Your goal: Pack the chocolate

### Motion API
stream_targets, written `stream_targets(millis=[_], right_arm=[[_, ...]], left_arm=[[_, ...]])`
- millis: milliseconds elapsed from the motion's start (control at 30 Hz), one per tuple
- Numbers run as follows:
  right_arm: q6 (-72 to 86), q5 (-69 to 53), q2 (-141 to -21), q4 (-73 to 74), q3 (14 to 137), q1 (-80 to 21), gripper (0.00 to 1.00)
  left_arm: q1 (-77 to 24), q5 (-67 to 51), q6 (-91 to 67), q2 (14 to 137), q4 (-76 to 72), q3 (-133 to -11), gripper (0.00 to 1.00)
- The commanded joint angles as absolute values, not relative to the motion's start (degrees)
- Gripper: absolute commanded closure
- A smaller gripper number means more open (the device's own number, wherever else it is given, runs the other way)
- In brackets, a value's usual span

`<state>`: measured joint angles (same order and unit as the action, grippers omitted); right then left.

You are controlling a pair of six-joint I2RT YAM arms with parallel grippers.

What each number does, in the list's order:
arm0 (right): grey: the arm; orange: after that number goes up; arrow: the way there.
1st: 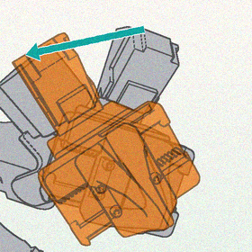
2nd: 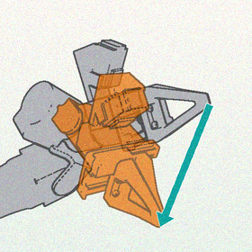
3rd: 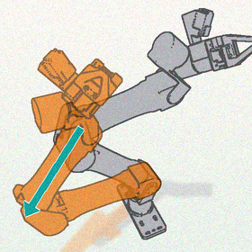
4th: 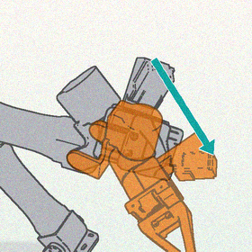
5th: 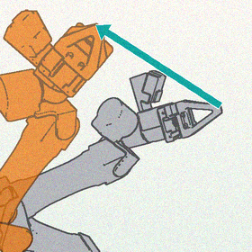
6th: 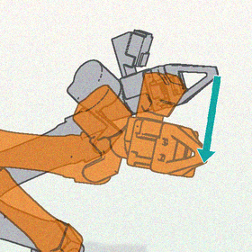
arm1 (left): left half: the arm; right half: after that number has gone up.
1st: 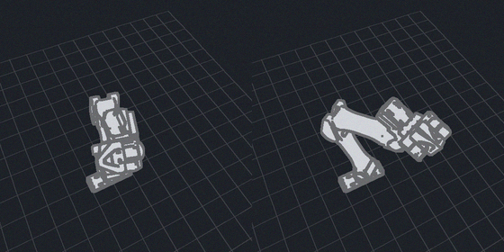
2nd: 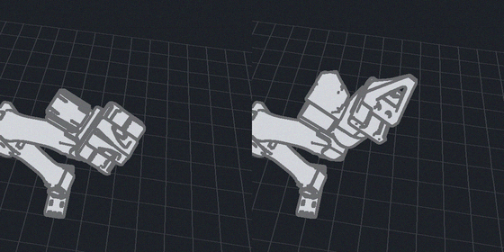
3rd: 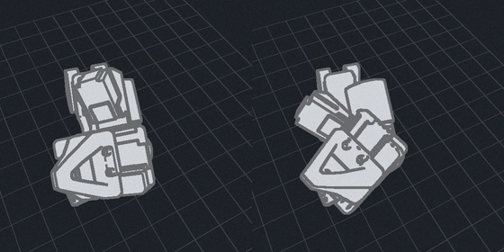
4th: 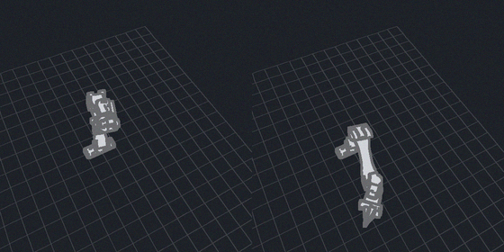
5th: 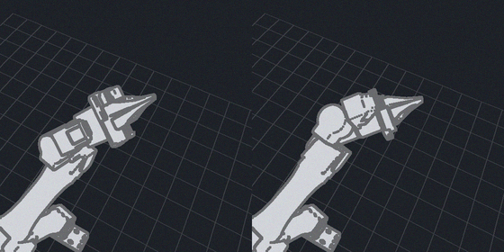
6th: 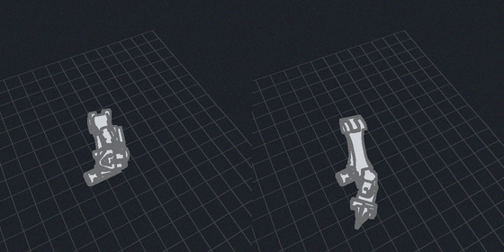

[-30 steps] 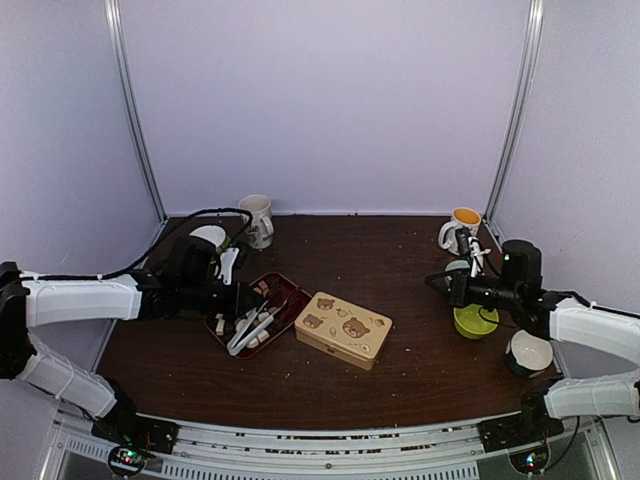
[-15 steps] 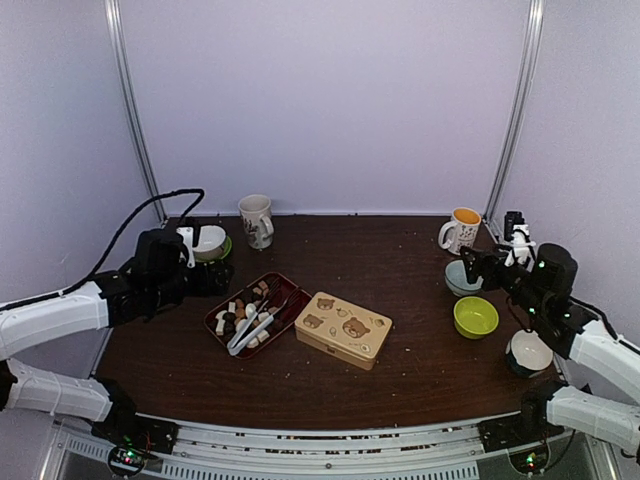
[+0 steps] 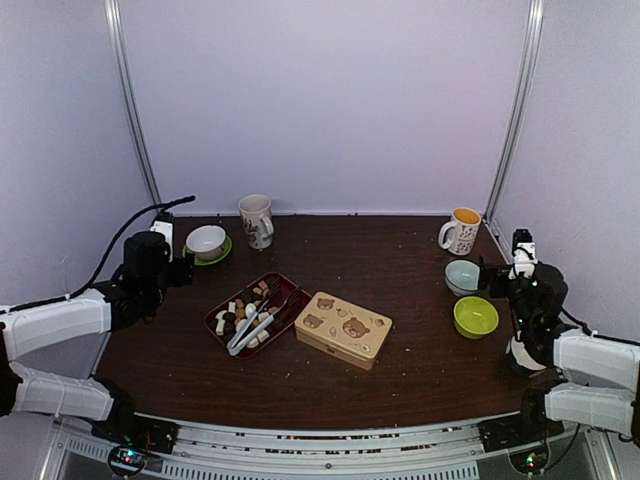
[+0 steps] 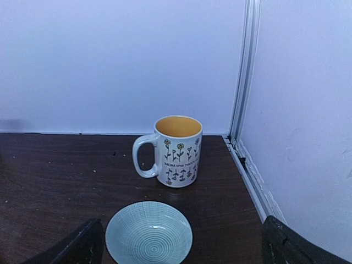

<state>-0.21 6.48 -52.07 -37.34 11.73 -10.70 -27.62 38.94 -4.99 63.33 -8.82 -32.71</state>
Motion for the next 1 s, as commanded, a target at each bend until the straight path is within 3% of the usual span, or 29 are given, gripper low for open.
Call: stream_targets(millis=[0, 200, 367, 600, 833, 967], right_arm=[[-3.91, 5.40, -57.71, -42.23, 12.19, -7.22, 0.00], [-2.95, 2.27, -65.72, -50.39, 13.71, -3.65, 0.00], [1.79, -3.55, -69.94, -47.81, 17.97, 0.45, 0.00], [3.45, -7.79, -78.92, -68.76, 12.16, 1.74, 0.00], [2.89, -7.39, -77.83, -64.78, 13.06, 1.67, 0.00], [2.90, -7.13, -78.31, -65.87, 12.94, 1.58, 0.00]], left_arm=[[-17.63, 33.96, -2.58, 63.26, -20.77, -29.40, 0.02], [-11.53, 30.78, -0.47, 63.47, -28.98, -25.44, 0.02], [-9.08, 28.56, -0.86, 68.86, -35.48, -22.60, 0.02], [-7.91, 25.60, 4.43, 72.97, -46.92, -20.07, 0.02], [-4.92, 18.45, 6.50, 78.28, -60.04, -17.14, 0.02], [-3.19, 15.73, 5.14, 79.01, -54.72, -20.08, 0.02]])
